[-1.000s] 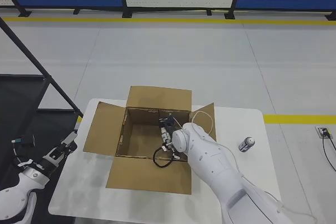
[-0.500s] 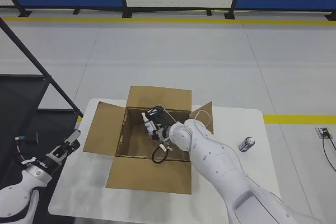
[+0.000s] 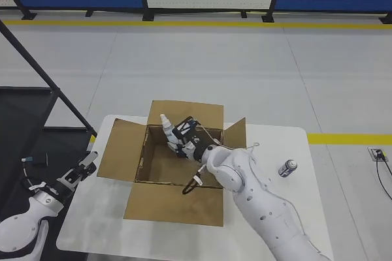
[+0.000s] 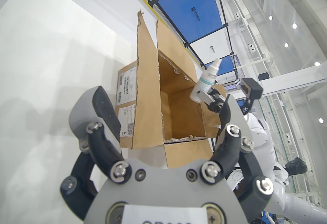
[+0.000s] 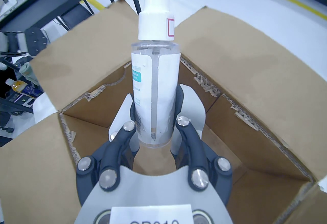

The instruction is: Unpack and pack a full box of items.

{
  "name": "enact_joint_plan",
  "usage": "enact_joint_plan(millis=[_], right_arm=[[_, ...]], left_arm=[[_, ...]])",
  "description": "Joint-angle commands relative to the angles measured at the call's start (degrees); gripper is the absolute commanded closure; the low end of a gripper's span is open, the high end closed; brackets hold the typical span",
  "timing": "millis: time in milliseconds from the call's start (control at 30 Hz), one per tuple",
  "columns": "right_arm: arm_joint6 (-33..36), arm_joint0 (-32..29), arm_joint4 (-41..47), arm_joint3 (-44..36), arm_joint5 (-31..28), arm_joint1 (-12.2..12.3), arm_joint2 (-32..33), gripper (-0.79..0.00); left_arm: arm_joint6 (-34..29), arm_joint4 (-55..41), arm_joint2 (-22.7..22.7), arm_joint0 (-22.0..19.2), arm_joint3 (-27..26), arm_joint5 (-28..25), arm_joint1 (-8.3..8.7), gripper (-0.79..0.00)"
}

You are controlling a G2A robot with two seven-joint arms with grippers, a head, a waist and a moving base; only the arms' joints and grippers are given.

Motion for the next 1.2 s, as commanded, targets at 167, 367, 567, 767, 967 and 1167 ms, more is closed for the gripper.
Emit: enact_joint_plan(millis=[167, 367, 567, 767, 967, 1167], right_arm=[[-5.5, -15.4, -4.7, -22.0, 0.6, 2.6, 7.0, 0.000], [-8.3, -20.1, -5.1, -26.1, 1.5, 3.1, 8.8, 0.000], [-8.3, -20.1, -5.1, -26.1, 1.5, 3.1, 8.8, 0.000], [-8.3, -20.1, -5.1, -26.1, 1.5, 3.1, 8.8, 0.000], [-10.6, -20.5, -4.9, -26.6, 2.7, 3.2, 9.4, 0.000], [-26.4, -29.4, -6.8, -31.9, -5.8, 5.1, 17.7, 0.000]], left_arm=[[0.2, -0.1, 0.4, -0.4, -0.1, 0.2, 0.02, -0.785], [0.4, -0.1, 0.6, -0.6, 0.0, 0.4, 0.06, -0.785], [0.3, 0.3, 1.3, -0.7, -0.1, 0.4, 0.07, -0.785], [0.4, 0.3, 0.9, -0.3, -0.4, 0.2, 0.14, -0.785], [0.9, -0.1, 0.0, 0.7, -0.2, -0.3, 0.22, -0.785], [1.2, -0.8, -0.6, 1.2, -0.2, -0.2, 0.26, -0.785]])
